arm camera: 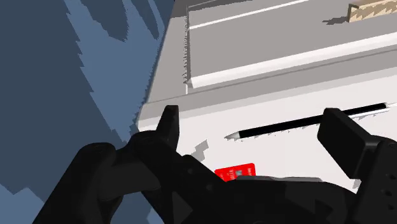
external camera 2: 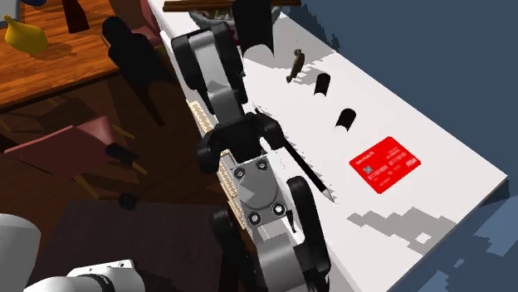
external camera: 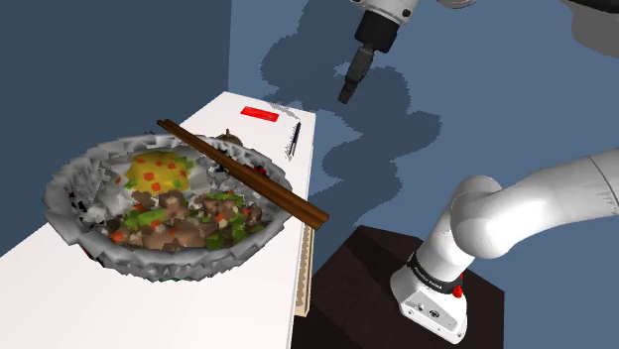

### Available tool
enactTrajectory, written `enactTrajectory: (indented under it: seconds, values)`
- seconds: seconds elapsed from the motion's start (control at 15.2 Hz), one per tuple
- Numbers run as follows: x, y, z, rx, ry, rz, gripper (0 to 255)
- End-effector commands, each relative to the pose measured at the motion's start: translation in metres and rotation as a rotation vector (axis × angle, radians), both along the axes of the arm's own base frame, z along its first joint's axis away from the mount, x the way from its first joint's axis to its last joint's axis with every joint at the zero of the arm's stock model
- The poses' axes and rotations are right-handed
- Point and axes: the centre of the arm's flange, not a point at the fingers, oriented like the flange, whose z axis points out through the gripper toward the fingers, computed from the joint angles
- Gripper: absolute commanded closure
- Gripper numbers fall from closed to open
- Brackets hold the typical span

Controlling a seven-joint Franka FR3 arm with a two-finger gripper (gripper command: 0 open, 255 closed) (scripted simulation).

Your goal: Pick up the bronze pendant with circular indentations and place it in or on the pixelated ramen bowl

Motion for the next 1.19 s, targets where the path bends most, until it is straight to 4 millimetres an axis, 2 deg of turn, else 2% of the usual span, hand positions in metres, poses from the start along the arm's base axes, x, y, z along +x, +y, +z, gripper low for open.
enactTrajectory:
  seconds: [0.0,0.59,1.12]
  values:
    - [0.016,0.022,-0.006,0.001,0.001,0.063,0]
    - [0.057,0.131,-0.020,0.005,0.007,0.341,0]
    - [0.067,0.234,-0.033,0.008,0.012,0.588,0]
